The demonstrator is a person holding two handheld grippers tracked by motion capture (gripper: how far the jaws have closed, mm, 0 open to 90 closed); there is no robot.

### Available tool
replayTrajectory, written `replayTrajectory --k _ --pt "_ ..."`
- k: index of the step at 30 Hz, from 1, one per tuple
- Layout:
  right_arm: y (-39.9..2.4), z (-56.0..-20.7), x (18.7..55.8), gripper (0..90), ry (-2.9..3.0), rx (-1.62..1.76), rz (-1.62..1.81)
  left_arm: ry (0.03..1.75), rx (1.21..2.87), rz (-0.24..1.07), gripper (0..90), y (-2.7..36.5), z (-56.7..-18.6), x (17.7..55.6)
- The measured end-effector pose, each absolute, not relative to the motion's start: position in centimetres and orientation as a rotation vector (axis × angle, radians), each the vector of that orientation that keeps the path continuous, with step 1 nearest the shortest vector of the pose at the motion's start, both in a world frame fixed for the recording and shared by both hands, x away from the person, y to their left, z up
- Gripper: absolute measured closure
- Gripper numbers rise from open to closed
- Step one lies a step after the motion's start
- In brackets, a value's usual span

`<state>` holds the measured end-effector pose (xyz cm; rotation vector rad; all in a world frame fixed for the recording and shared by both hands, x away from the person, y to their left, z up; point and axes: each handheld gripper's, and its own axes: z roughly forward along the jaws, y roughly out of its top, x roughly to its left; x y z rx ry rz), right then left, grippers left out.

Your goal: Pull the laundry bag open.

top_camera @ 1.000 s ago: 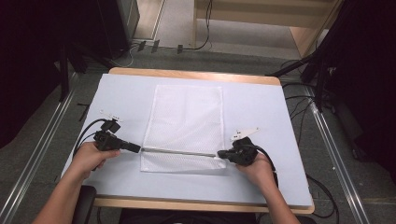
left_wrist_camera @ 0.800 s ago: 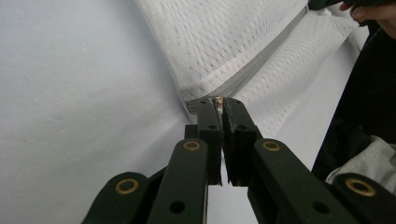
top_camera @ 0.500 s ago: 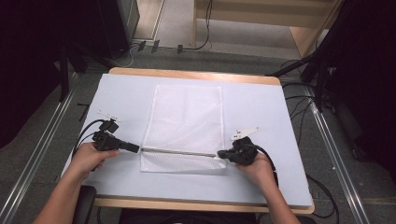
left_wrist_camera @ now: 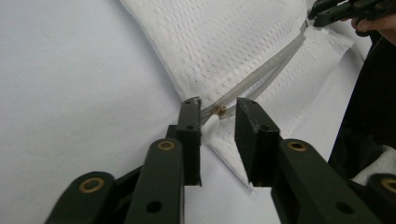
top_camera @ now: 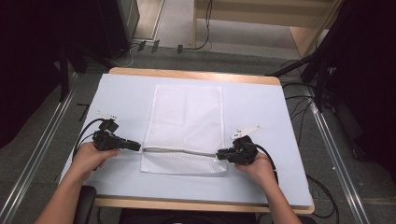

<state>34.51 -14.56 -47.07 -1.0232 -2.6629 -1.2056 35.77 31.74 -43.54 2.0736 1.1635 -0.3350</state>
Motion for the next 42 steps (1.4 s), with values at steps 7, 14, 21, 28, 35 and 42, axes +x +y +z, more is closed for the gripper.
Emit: replayTrajectory --k 7,14,21,28,35,42 --pt "-15.5 -46.1 34.9 63.3 -2.649 -1.07 -1.283 1.148 2.073 -0.242 54.7 31.8 -43.2 35.8" --pt "-16.2 -45.6 35.0 54.3 -2.669 -1.094 -1.331 1.18 2.055 -0.135 45.7 32.5 -43.0 35.8" --pt "-17.5 -45.4 35.4 48.4 -2.689 -1.158 -1.367 1.223 2.055 -0.024 42.1 33.5 -42.8 35.9" --pt "-18.9 -45.4 35.8 46.5 -2.688 -1.231 -1.387 1.248 2.06 0.062 40.2 34.1 -42.7 36.0" --pt "-19.6 -45.6 36.1 45.2 -2.68 -1.295 -1.374 1.278 2.052 0.074 38.4 34.5 -42.9 36.1" --pt "-19.6 -45.9 36.3 41.8 -2.686 -1.306 -1.36 1.284 2.06 0.078 36.2 34.6 -43.1 36.3"
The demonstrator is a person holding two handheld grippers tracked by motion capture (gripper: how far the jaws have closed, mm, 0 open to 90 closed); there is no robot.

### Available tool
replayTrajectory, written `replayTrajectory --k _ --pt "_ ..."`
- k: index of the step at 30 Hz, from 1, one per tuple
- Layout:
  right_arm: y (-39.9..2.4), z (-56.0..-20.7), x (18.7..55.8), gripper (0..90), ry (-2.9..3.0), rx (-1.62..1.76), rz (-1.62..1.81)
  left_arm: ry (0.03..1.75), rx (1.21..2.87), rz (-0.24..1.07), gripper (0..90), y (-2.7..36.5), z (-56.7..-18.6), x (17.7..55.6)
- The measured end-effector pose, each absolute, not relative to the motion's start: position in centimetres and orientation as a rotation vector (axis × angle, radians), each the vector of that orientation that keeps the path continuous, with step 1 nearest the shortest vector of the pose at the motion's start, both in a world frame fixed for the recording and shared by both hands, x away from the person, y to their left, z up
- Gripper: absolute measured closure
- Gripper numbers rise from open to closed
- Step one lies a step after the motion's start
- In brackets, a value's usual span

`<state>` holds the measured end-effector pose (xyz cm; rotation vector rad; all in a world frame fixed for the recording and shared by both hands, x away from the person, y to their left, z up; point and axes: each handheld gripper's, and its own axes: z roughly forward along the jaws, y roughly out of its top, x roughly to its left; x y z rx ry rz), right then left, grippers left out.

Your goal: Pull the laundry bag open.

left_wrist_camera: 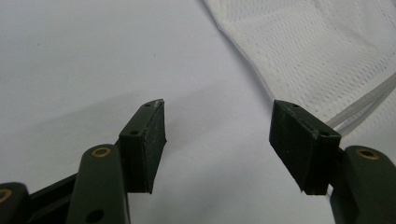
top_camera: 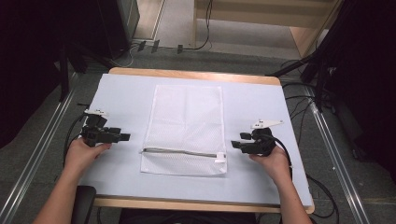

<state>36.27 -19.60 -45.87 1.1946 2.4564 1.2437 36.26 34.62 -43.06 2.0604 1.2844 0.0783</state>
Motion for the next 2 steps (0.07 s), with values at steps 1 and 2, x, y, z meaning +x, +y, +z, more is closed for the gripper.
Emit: replayTrajectory --k 1,2 --pt "-19.6 -45.9 36.3 41.2 2.454 1.198 1.242 1.29 2.059 0.083 35.5 34.6 -43.17 36.31" --pt "-19.62 -45.93 36.32 40.6 2.452 1.201 1.241 1.293 2.06 0.08 34.3 34.63 -43.27 36.37"
